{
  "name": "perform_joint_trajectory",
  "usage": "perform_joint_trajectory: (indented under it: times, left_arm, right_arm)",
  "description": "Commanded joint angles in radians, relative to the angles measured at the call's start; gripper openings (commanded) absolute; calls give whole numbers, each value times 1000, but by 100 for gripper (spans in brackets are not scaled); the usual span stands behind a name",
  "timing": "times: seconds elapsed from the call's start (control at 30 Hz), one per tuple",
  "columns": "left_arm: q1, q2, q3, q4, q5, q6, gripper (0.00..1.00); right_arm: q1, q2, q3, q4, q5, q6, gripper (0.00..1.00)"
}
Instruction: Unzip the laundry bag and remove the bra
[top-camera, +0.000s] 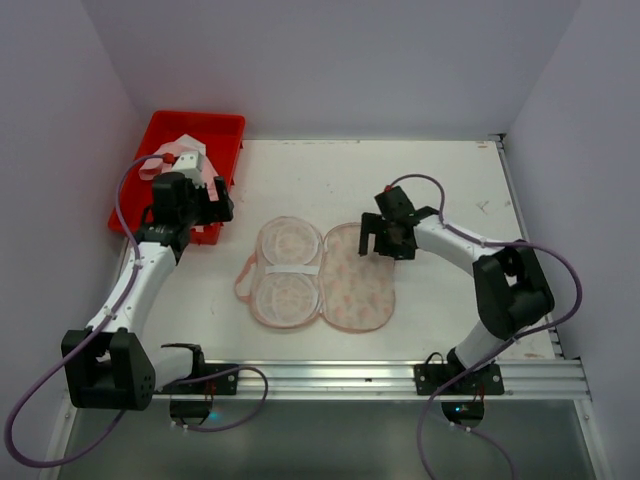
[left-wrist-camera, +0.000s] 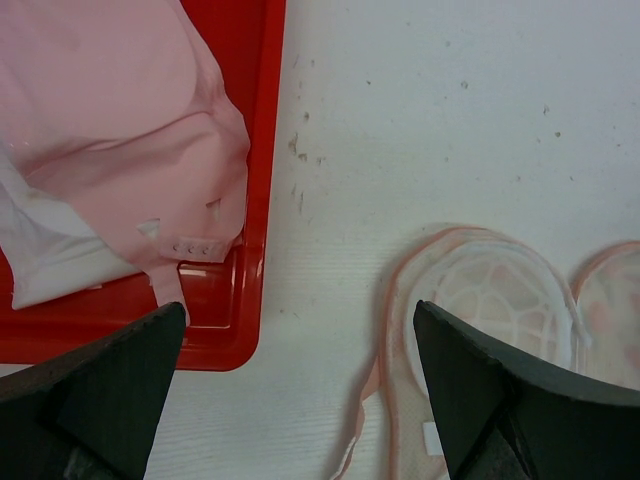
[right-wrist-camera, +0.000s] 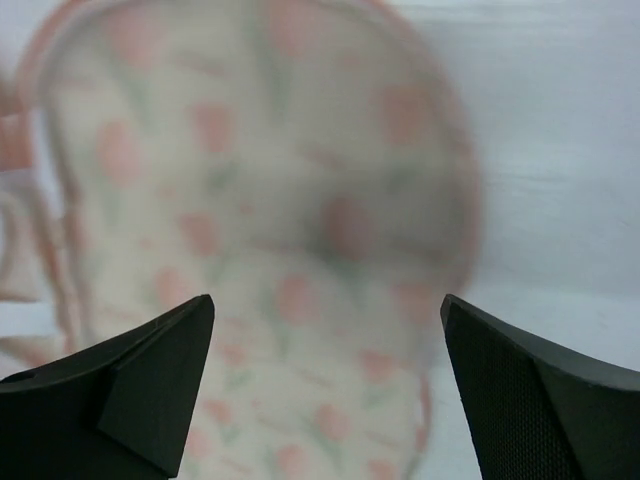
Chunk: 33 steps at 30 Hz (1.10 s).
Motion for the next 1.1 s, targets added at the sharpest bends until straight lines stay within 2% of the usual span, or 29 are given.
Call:
perform_joint_trajectory:
  times: [0.0,0.2,0.33,0.43,0.47,0.53,0.57,0.63,0.67,0.87,1.07]
  left_arm:
    - [-1,-21,-10,47,-17,17,100]
    - [-1,-20,-5,37,-14,19,100]
    - [-1,-18,-5,36,-16,19,100]
    - [-1,-18,-5,37,-20,19,100]
    - [-1,-18,-5,37,-20,20,100]
    - [-1,-18,-7,36,-20,20,100]
    - [-1,-20,-8,37,-17,20,100]
    - [-1,-18,-8,35,-14,20,100]
    - [-1,-18,-7,36,-14,20,100]
    - [-1,-5,-2,33,-9,17,100]
    - [-1,-2,-2,33,-19,17,100]
  right_arm:
    - [-66,-66,-87,-48,93,131,96]
    - [-94,-7,-138,-43,18,200,92]
    - [-97,32,-155,-1,-77,199,80]
    - [-95,50,-169,36,-128,192,62]
    - [-95,52,-170,38,-137,189,47]
    - [-95,47,-166,39,-154,182,33]
    - [-95,38,-161,35,-148,182,17]
    - [-95,12,-136,1,-93,169,3]
    - [-97,-25,-123,-17,-67,163,0]
    - [-132,-158,26,-203,195,54,0]
    - [-166,-240,196,-358,329,-48,0]
